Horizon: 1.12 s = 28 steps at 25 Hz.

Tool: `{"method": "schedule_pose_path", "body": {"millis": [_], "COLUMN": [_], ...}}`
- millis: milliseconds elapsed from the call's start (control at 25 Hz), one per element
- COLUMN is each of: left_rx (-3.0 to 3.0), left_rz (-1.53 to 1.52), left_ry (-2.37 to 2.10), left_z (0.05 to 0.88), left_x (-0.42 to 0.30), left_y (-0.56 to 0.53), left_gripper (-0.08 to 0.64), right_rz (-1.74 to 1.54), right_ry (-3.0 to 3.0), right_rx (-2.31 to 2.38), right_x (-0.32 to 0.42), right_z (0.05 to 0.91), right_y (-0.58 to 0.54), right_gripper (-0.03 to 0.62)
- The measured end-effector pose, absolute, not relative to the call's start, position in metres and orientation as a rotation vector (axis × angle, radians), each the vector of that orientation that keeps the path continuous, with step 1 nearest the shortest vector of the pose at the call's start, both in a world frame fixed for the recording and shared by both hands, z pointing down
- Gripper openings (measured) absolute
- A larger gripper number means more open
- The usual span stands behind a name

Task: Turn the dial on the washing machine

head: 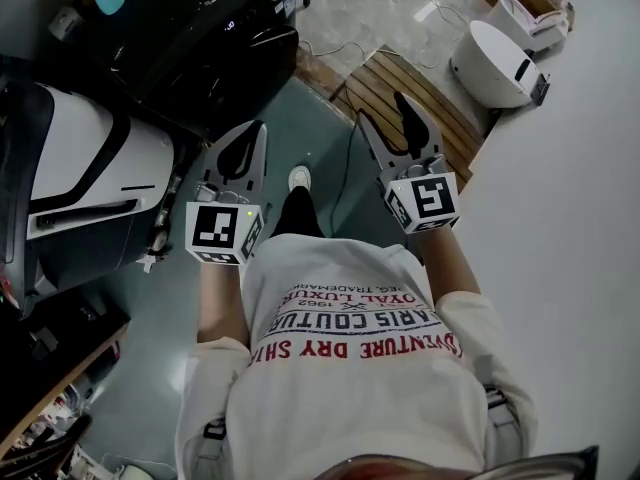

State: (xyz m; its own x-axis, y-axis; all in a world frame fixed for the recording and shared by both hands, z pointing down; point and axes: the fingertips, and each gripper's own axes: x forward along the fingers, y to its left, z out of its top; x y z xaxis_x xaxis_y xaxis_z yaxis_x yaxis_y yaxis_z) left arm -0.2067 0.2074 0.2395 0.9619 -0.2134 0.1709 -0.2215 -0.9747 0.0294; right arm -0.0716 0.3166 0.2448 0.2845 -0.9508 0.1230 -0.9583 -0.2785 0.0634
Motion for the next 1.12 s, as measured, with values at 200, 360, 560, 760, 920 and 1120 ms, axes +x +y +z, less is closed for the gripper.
{"method": "schedule_pose_path", "body": {"millis": [200, 360, 560, 760, 920, 1120], "left_rx": [3.054, 3.065, 3.049, 2.996, 2.937, 2.852], "left_rz": [0.263, 0.274, 0.253, 0.28, 0.31, 0.341], "left_ry": [-0.339, -0.357, -0.439, -0.54, -0.671, -0.857], "left_z": [0.241, 0.243, 0.243, 0.258, 0.271, 0.284], "left_x": [-0.16, -0.134, -0.121, -0.122, -0.121, -0.108], "left_y": [0.12, 0.065, 0.017, -0.016, -0.031, -0.039], "left_gripper": [0.015, 0.015, 0.015, 0.015, 0.015, 0.015], "right_rz": [0.132, 0.144, 0.167, 0.21, 0.23, 0.202], "right_ry": [-1.811, -1.826, -1.84, -1.879, -1.929, -2.002], "right_rx": [2.394, 2.322, 2.286, 2.191, 2.086, 1.922], "right_x": [-0.027, -0.006, 0.018, 0.03, 0.048, 0.079], "right_z": [0.245, 0.249, 0.256, 0.276, 0.3, 0.333], "right_y": [0.229, 0.171, 0.12, 0.073, 0.043, 0.006], "right_gripper": [0.252, 0.252, 0.252, 0.252, 0.252, 0.252]}}
